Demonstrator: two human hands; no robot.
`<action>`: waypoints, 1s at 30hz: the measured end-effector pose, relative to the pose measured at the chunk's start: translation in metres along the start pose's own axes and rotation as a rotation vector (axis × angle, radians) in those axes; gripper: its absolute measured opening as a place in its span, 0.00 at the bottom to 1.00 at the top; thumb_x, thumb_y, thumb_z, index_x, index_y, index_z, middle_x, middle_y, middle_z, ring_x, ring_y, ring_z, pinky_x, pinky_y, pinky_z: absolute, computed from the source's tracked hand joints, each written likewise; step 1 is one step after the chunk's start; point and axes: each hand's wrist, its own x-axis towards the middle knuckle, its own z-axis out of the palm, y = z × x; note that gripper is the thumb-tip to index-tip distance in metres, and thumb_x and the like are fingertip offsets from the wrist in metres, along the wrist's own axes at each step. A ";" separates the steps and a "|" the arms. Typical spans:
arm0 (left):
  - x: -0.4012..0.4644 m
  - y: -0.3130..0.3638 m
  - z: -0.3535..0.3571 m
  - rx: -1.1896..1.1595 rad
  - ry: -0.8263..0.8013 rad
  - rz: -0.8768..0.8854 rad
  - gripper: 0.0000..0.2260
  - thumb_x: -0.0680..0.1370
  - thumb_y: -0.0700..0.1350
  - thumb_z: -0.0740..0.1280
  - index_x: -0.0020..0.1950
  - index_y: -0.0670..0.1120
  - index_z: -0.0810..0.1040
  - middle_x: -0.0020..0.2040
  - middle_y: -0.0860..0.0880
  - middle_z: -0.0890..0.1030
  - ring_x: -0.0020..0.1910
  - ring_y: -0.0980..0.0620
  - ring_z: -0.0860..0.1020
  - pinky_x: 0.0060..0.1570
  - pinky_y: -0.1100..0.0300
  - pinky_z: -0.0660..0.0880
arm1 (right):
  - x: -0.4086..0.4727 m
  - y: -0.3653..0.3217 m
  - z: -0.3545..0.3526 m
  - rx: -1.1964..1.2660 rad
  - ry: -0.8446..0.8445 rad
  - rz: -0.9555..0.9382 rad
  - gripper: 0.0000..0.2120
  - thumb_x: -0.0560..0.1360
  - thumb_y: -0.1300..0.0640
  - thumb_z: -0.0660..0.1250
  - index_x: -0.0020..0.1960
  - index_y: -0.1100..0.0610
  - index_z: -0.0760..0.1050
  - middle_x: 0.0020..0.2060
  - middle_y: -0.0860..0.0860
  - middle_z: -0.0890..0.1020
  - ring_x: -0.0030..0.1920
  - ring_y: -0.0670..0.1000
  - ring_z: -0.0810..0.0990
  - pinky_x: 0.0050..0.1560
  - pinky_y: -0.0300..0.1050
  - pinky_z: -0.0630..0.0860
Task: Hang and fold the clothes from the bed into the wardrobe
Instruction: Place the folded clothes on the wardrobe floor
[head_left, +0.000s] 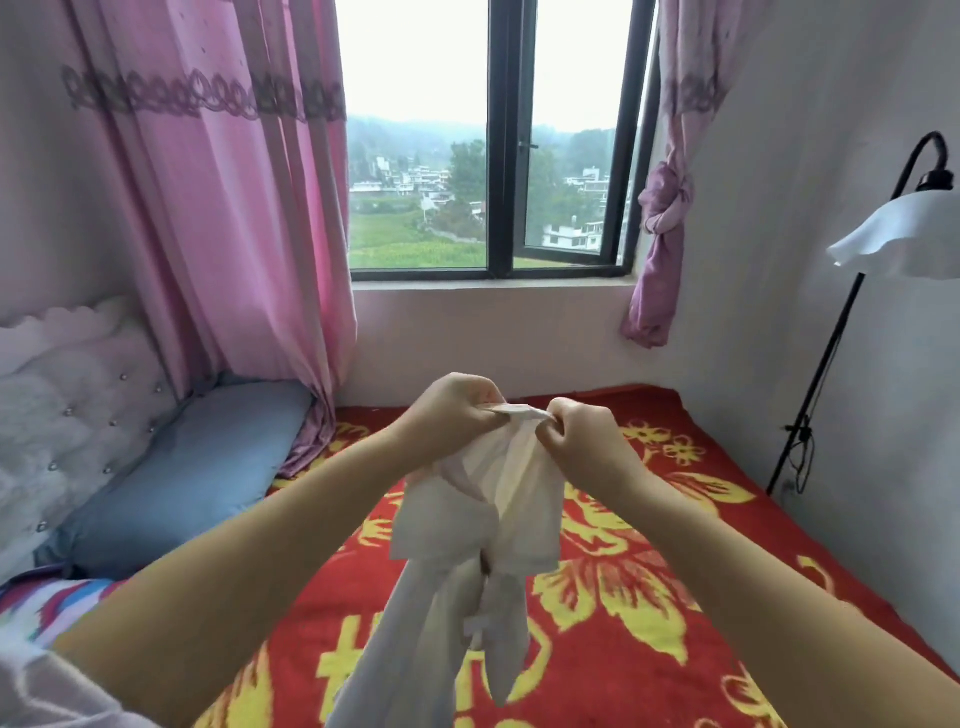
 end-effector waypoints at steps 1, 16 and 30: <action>0.000 -0.002 -0.008 0.150 0.006 0.028 0.09 0.74 0.42 0.70 0.35 0.51 0.77 0.32 0.55 0.76 0.37 0.54 0.74 0.39 0.60 0.71 | 0.005 0.006 -0.004 0.003 0.050 -0.004 0.11 0.77 0.62 0.59 0.35 0.61 0.66 0.27 0.50 0.69 0.31 0.53 0.68 0.31 0.44 0.57; 0.016 -0.019 -0.116 0.599 0.114 0.084 0.19 0.76 0.53 0.69 0.26 0.55 0.69 0.25 0.55 0.68 0.28 0.54 0.68 0.38 0.54 0.72 | 0.068 0.024 -0.081 -0.182 -0.253 -0.120 0.17 0.73 0.45 0.70 0.39 0.60 0.80 0.34 0.53 0.81 0.35 0.52 0.77 0.39 0.40 0.74; 0.033 0.035 -0.028 -0.044 0.096 0.179 0.05 0.77 0.35 0.66 0.43 0.39 0.80 0.34 0.51 0.77 0.31 0.66 0.75 0.44 0.63 0.73 | 0.059 -0.039 -0.064 0.400 -0.271 -0.196 0.13 0.74 0.48 0.70 0.44 0.58 0.74 0.37 0.49 0.74 0.36 0.44 0.71 0.38 0.39 0.68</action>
